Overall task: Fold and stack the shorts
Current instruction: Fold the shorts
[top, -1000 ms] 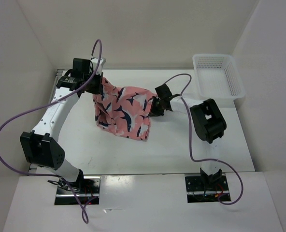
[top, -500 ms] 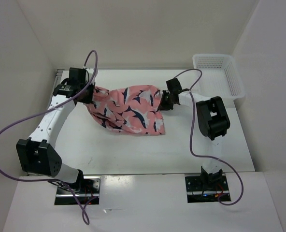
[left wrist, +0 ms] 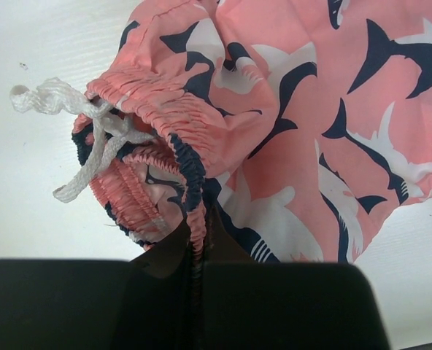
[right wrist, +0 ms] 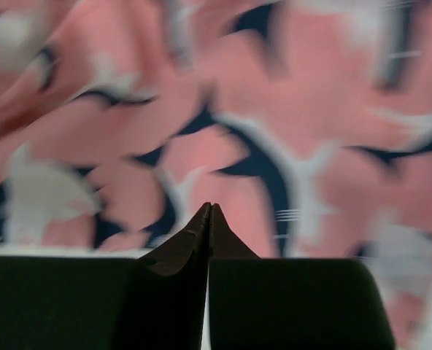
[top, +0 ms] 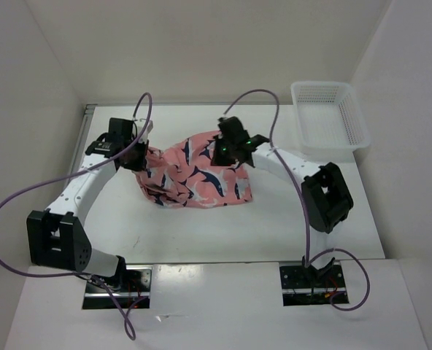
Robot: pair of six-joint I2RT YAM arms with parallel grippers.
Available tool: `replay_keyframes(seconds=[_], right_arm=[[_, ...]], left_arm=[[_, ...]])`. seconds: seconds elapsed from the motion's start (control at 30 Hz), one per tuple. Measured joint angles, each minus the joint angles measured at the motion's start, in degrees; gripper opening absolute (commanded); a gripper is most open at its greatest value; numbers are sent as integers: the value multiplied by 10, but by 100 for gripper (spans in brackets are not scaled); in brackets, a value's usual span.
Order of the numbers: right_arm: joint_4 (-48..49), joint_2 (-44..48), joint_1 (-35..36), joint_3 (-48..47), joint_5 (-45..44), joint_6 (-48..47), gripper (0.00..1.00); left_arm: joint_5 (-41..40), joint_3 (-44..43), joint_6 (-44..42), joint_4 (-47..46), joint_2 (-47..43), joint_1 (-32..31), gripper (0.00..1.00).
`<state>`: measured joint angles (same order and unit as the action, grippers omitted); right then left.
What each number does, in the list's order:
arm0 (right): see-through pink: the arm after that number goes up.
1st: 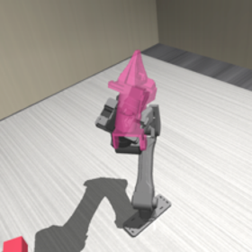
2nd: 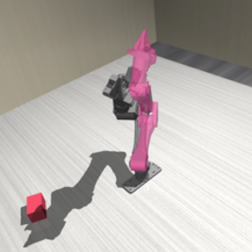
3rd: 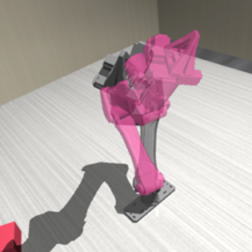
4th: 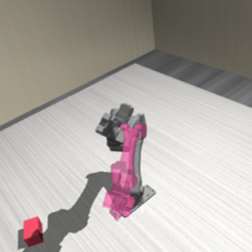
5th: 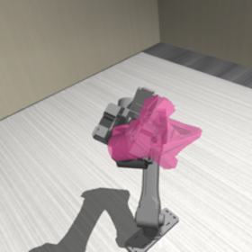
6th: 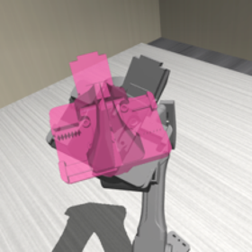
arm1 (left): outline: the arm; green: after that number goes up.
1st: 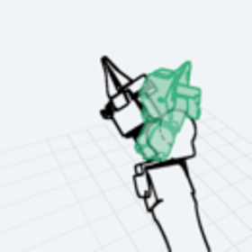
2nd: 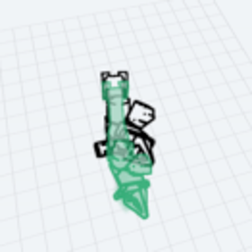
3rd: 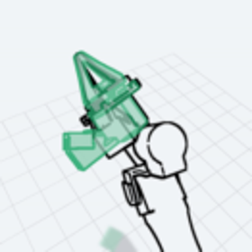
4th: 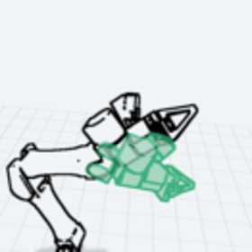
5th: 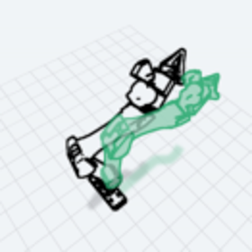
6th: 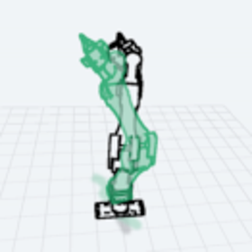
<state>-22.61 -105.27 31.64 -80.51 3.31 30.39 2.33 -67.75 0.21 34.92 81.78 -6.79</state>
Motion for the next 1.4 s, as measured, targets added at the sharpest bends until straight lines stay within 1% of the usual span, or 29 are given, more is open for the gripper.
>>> replay_keyframes(seconds=[0.07,0.13,0.23,0.43,0.6,0.77,0.9,0.93,1.03,1.07,1.1,1.13,1.23,1.3,1.33,1.37,1.4], right_arm=[[7,-2,58,-14,23,7,0],[9,-24,110,-33,46,11,0],[12,-71,153,-58,73,10,0],[-2,-145,167,-81,107,-7,0],[-8,-204,180,-119,111,-21,0],[-17,-228,198,-149,101,-27,0],[-29,-214,200,-147,62,-30,1],[-38,-203,196,-146,49,-30,3],[-42,-135,169,-118,22,-28,19],[-39,-99,149,-100,17,-26,41],[-36,-62,123,-80,13,-22,52],[-31,-23,92,-58,12,-24,54],[-13,52,-9,-4,6,-24,55],[-3,65,-68,25,1,-24,55],[-1,63,-89,37,3,-24,57],[-1,56,-101,48,4,-24,62],[-2,44,-109,57,7,-24,62]], left_arm=[[4,4,0,-1,-9,0,0],[6,7,0,-2,-19,0,0],[8,7,0,-4,-29,0,0],[12,7,0,-5,-30,0,0],[14,7,0,-5,-30,0,0],[14,7,0,-5,-30,0,0],[15,7,0,-4,-33,0,0],[14,7,0,-3,-34,0,0],[15,4,0,0,-37,0,0],[15,1,0,3,-37,0,0],[15,-3,0,5,-37,0,0],[16,-10,0,10,-37,0,0],[19,-37,0,21,-37,-1,0],[21,-57,0,26,-37,-1,0],[21,-67,0,26,-37,-3,0],[21,-75,0,26,-37,-4,0],[21,-79,0,25,-37,-5,0]])
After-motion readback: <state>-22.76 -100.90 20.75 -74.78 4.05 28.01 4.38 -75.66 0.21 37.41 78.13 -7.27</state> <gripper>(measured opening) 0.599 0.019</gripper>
